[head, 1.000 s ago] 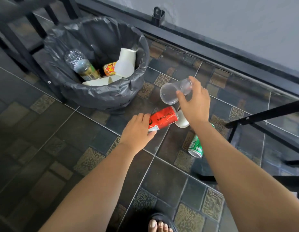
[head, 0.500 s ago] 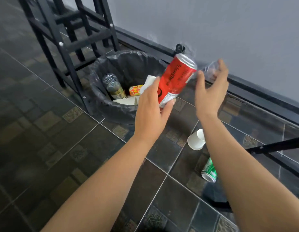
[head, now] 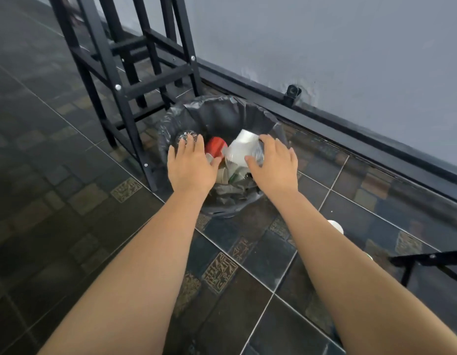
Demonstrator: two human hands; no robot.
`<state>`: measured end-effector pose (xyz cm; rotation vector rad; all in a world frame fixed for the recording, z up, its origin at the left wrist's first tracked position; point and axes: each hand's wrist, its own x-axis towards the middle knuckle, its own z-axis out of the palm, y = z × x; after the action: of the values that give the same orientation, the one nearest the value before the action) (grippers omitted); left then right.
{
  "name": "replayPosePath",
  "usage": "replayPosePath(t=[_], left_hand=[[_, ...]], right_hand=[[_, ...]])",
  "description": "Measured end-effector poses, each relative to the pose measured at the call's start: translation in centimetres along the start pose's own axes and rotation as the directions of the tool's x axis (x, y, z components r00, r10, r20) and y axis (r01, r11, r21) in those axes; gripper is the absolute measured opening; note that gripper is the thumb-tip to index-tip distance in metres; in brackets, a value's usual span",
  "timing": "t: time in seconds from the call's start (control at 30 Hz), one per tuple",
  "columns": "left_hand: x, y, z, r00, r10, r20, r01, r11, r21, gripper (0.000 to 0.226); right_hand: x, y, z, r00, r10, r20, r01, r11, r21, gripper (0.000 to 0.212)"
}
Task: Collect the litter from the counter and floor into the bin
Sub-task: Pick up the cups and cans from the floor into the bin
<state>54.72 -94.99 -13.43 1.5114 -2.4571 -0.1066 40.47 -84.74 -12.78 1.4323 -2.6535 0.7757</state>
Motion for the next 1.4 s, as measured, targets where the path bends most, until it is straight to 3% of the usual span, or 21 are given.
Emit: replayPosePath(t=[0.2, 0.37, 0.53, 0.67, 0.83, 0.97, 1.23, 1.4], left_hand=[[-0.1, -0.3, 0.0, 0.999, 0.025, 0.024, -0.027, 0.997, 0.079, 0.059], [-1.1, -0.1, -0.6, 0.996, 0.084, -0.022, -0.084, 0.996, -0.040, 0.059], [-5.1, 2.8, -0.3, 0.928, 0.348, -0.135, -0.360, 0.929, -0.083, 0.057], [-8.1, 7.4, 0.6, 0.834, 0.525, -0.171, -0.546, 0.831, -0.105, 0.055], [-11.7, 13.2, 3.9, 0.717, 0.697, -0.020, -0.692, 0.709, -0.136, 0.059], [-13.9, 16.4, 7.8, 0.699, 0.693, 0.175, -0.663, 0.720, -0.206, 0.066], [-14.3, 20.6, 13.2, 0.661, 0.620, 0.421, -0.574, 0.780, -0.248, 0.082], [-13.3, 22.3, 14.6, 0.634, 0.629, 0.451, -0.562, 0.775, -0.291, 0.074]], right_hand=[[-1.1, 0.9, -0.3, 0.996, -0.059, 0.073, 0.062, 0.997, -0.050, 0.056], [-3.3, 2.3, -0.8, 0.993, -0.103, 0.053, 0.106, 0.994, -0.041, 0.058], [-6.4, 5.7, -1.8, 0.999, -0.036, -0.037, 0.036, 0.999, -0.008, 0.055], [-9.8, 10.4, -2.7, 0.984, 0.143, -0.104, -0.148, 0.988, -0.048, 0.051], [-14.3, 15.9, -3.1, 0.896, 0.433, -0.095, -0.441, 0.891, -0.104, 0.055], [-17.3, 18.6, -2.6, 0.788, 0.616, -0.013, -0.610, 0.777, -0.156, 0.064], [-19.2, 20.8, -0.3, 0.613, 0.764, 0.201, -0.741, 0.644, -0.188, 0.077], [-19.2, 20.9, 0.8, 0.588, 0.778, 0.222, -0.756, 0.626, -0.191, 0.082]])
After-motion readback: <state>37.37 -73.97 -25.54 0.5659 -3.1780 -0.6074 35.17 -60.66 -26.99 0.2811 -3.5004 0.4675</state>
